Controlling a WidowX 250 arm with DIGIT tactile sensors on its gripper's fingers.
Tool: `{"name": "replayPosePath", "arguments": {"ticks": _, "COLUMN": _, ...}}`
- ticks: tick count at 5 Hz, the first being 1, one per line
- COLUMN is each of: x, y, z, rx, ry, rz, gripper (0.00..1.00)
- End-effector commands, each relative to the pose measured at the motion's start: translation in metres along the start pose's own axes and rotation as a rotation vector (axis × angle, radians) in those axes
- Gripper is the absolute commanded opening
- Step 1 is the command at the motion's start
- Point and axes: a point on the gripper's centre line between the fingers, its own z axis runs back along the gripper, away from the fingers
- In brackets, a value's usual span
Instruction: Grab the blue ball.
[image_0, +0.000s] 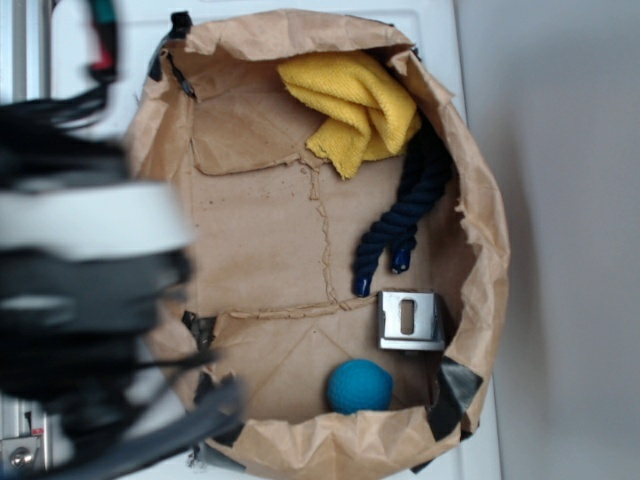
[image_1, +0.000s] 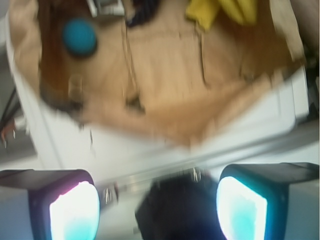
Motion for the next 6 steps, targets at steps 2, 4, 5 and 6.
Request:
{"name": "replayPosePath", "arguments": {"ticks": 2, "x": 0.152, "y": -0.023, "z": -0.030, "rx": -0.012, "ry": -0.196, "rz": -0.622, "gripper": 1.00}}
{"name": "replayPosePath", "arguments": {"ticks": 4, "x": 0.152, "y": -0.023, "z": -0.030, "rx": -0.012, "ry": -0.196, "rz": -0.622, "gripper": 1.00}}
{"name": "replayPosePath", "arguments": {"ticks": 5, "x": 0.152, "y": -0.023, "z": -0.030, "rx": -0.012, "ry": -0.196, "rz": -0.622, "gripper": 1.00}}
{"name": "replayPosePath", "arguments": {"ticks": 6, "x": 0.152, "y": -0.023, "z": -0.030, "rx": -0.012, "ry": -0.196, "rz": -0.622, "gripper": 1.00}}
